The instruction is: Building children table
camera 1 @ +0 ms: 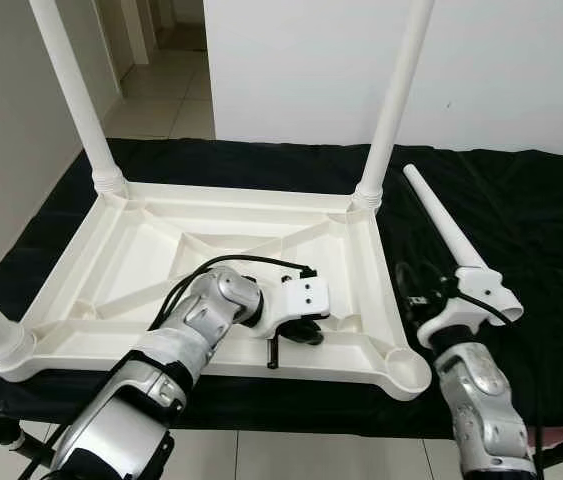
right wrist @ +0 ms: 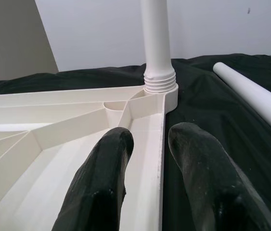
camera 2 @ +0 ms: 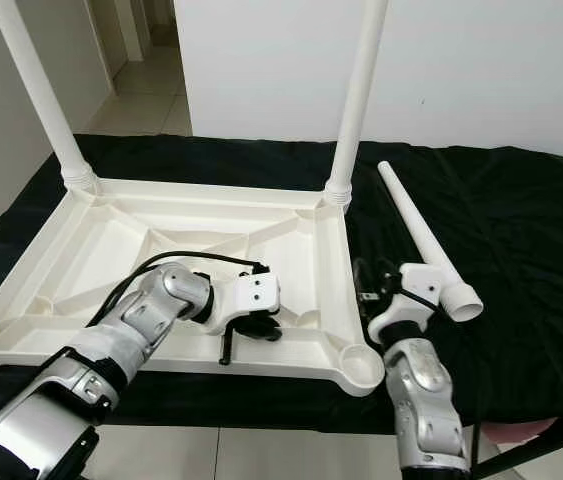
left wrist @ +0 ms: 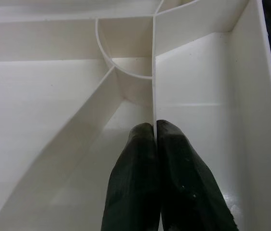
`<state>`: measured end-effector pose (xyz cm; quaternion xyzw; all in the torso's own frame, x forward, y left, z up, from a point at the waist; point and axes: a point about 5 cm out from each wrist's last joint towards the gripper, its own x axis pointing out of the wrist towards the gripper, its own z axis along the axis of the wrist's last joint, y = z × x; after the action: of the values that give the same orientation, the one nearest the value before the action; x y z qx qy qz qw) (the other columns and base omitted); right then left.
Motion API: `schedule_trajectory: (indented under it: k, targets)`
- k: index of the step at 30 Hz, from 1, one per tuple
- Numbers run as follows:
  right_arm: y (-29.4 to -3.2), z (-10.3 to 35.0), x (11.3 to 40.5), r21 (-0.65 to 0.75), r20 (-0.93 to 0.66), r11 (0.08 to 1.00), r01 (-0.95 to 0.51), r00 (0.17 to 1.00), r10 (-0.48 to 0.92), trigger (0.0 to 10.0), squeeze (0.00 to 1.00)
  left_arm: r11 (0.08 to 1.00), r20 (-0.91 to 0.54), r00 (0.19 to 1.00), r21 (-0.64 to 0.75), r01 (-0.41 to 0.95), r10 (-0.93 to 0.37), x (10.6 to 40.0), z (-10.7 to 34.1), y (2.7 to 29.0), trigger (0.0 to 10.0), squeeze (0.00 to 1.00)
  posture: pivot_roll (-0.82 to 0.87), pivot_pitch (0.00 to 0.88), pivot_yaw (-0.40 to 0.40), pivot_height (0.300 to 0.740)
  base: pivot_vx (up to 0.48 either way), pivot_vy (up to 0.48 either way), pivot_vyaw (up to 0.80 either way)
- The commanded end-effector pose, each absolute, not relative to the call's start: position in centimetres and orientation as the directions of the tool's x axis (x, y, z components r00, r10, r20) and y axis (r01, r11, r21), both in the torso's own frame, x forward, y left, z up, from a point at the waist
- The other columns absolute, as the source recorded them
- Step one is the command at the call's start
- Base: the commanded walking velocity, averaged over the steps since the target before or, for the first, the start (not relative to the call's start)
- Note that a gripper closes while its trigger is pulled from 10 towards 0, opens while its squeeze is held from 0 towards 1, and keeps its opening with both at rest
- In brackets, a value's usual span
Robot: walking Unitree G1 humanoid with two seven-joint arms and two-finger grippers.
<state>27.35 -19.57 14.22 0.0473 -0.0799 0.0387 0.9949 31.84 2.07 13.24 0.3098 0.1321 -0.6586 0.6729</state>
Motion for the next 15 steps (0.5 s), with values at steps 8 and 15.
schedule_trajectory:
  k: [8, 15]
  targets:
    - [-18.9, 14.1, 27.9, 0.114, 0.164, 0.991, -0.073, 0.985, 0.053, 10.0, 0.0, 0.42, -0.395, 0.601, 0.455, 0.785, -0.695, 34.9, 15.1, 3.4, 6.4, 0.0, -0.06, 0.0, -0.002, 0.74, 0.0, 0.0, 0.0]
    - [-18.7, 14.2, 28.3, 0.116, 0.17, 0.99, -0.076, 0.984, 0.056, 10.0, 0.0, 0.564, -0.333, 0.7, 0.422, 0.71, -0.632, 35.7, 16.5, 4.8, 10.0, 1.0, -0.06, 0.0, -0.01, 0.74, 0.0, 0.0, 0.0]
